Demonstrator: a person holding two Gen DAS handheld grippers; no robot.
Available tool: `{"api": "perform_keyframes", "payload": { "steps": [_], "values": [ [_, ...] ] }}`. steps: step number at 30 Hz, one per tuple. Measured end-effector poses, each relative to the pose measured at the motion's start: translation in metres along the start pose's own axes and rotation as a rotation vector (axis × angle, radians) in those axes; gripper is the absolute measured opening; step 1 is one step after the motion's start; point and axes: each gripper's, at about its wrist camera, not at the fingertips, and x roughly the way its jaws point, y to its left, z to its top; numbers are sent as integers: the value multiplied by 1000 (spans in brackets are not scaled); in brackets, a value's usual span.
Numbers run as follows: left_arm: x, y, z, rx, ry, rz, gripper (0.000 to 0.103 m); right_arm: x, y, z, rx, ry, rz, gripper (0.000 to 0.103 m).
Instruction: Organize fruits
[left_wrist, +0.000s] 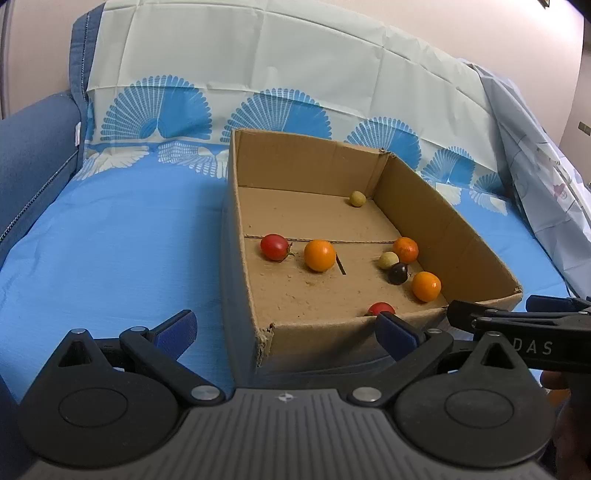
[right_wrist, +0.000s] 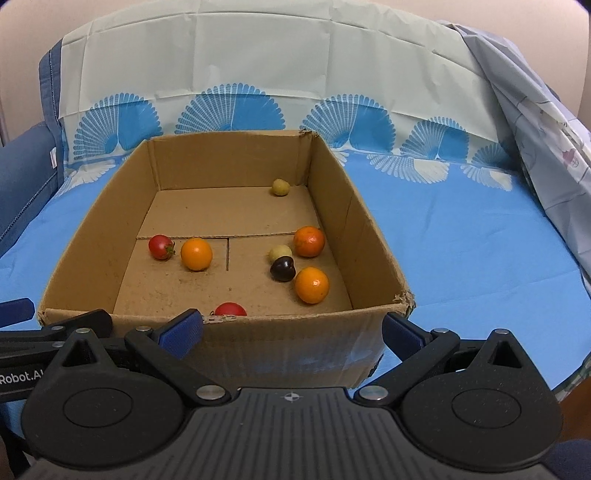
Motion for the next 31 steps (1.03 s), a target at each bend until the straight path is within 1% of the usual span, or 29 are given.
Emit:
{"api": "perform_keyframes", "payload": {
  "steps": [16, 31],
  "values": [
    [-2, -5, -1, 18, -21, -2, 103, -2, 1, -1, -14, -12, -12, 102],
    [-3, -7, 0, 33, -53, -22, 103, -1, 1, -1, 5, -8, -8, 102]
  ]
}}
